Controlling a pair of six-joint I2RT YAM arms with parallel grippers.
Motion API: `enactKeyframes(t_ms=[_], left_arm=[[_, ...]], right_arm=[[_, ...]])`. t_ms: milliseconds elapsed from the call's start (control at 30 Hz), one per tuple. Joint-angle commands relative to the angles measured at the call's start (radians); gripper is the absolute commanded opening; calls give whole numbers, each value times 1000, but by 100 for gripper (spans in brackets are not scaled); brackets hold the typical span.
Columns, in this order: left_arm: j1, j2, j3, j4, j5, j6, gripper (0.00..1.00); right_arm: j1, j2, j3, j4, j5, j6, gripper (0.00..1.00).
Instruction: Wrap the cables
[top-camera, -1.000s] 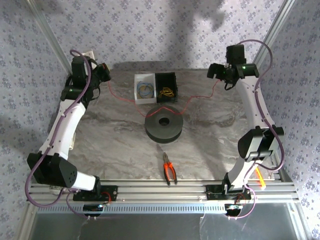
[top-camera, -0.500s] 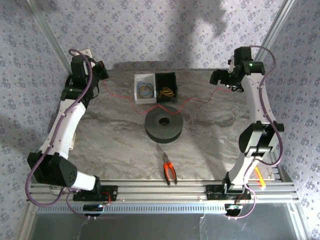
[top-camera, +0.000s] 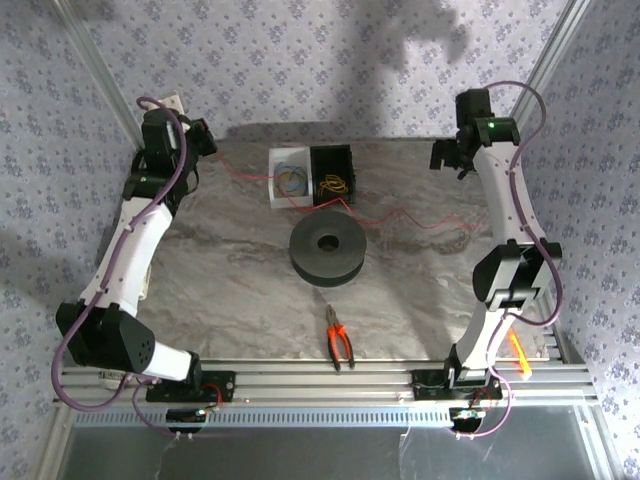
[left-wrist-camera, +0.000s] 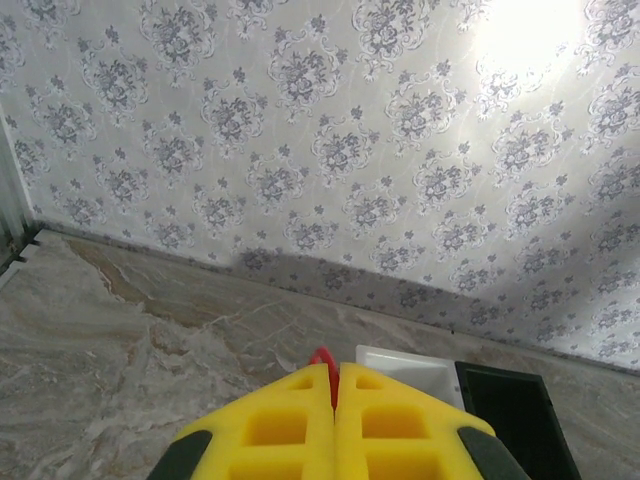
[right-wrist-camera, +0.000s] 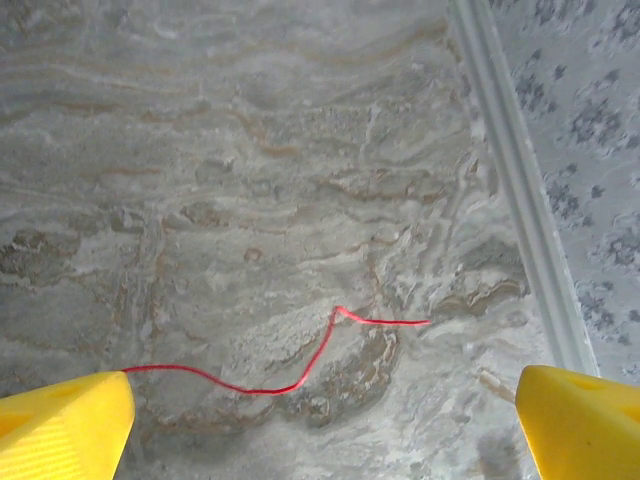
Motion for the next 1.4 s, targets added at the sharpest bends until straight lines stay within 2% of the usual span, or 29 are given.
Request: enactKeyframes(t_ms=[0,100,200,333,433,533,700,933,1100,1367], left_arm=[[-8,8,5,60,15,-3,0],[-8,13,1,74,35,-21,0],[-14,13,-16,101,51,-37,0],[-13,30,-18,114,92,-58,0],[-13,41,-16,119,122,-74,0],[-13,44,-18,123,143,-83,0],[-13,44,-23,127,156,-88,0],[-13,40,-14,129,167,-95,0],[-13,31,-13,122,182,-101,0],[-14,11,-28,126,181,-113,0]], right_arm=[[66,-73,29,62,-89,-104,100],[174,-126,-48,163,-244,-236,100],[278,-161,-138,331,-433,-296,100],[417,-106,-150,537,-594,-345,98],[502,5,-72,652,-676,-357,96],[568,154,64,695,-743,-404,94],[621,378,272,739,-862,-442,90],[650,618,584,657,-823,-424,87],[649,674,604,706,-785,-375,81],[654,727,645,725,-760,-347,65]])
